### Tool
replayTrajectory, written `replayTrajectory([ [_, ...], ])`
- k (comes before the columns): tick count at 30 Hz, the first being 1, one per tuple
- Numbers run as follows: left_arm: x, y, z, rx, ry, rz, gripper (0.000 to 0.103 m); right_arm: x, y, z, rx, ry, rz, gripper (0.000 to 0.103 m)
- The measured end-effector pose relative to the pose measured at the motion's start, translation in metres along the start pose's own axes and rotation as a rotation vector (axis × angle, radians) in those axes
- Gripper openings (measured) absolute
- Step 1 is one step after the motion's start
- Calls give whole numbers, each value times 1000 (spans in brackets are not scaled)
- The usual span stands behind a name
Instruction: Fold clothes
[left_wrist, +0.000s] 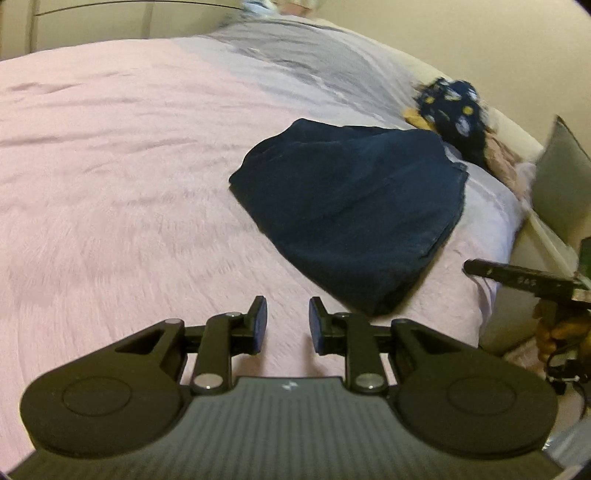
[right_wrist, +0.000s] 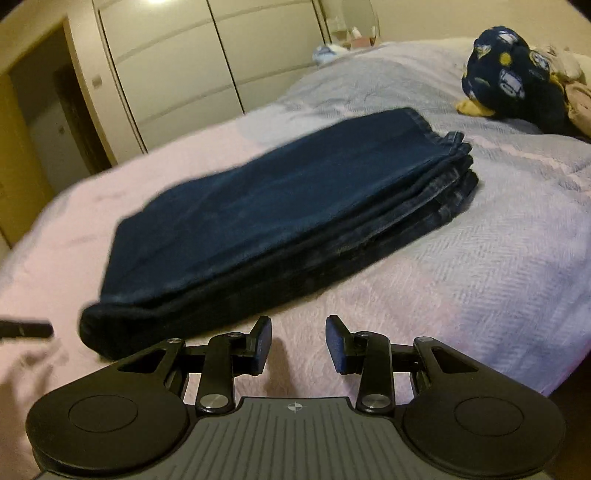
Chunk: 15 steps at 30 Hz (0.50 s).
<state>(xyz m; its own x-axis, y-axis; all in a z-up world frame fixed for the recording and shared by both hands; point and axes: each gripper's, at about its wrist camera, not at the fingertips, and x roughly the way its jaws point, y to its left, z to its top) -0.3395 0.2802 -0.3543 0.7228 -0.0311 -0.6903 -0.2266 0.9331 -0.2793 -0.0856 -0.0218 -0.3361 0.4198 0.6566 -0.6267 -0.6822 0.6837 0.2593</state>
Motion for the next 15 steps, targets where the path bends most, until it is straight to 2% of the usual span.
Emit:
replayTrajectory([
  [3, 13, 21, 37, 56, 48, -57, 20, 9, 13, 2, 9, 63, -54, 37],
  [7, 20, 31, 92, 77, 152, -48, 20, 9, 29, 30, 30, 158, -93, 37],
  [10, 15, 33, 126, 64, 245, -44, 20, -7, 43, 55, 110, 221, -72, 37],
  [13, 5, 35, 148, 81, 303, -89, 24, -27, 68, 72, 187, 235, -57, 37],
  [15, 4, 40, 160, 124, 334, -132, 24, -32, 89, 73, 214, 241, -79, 37],
])
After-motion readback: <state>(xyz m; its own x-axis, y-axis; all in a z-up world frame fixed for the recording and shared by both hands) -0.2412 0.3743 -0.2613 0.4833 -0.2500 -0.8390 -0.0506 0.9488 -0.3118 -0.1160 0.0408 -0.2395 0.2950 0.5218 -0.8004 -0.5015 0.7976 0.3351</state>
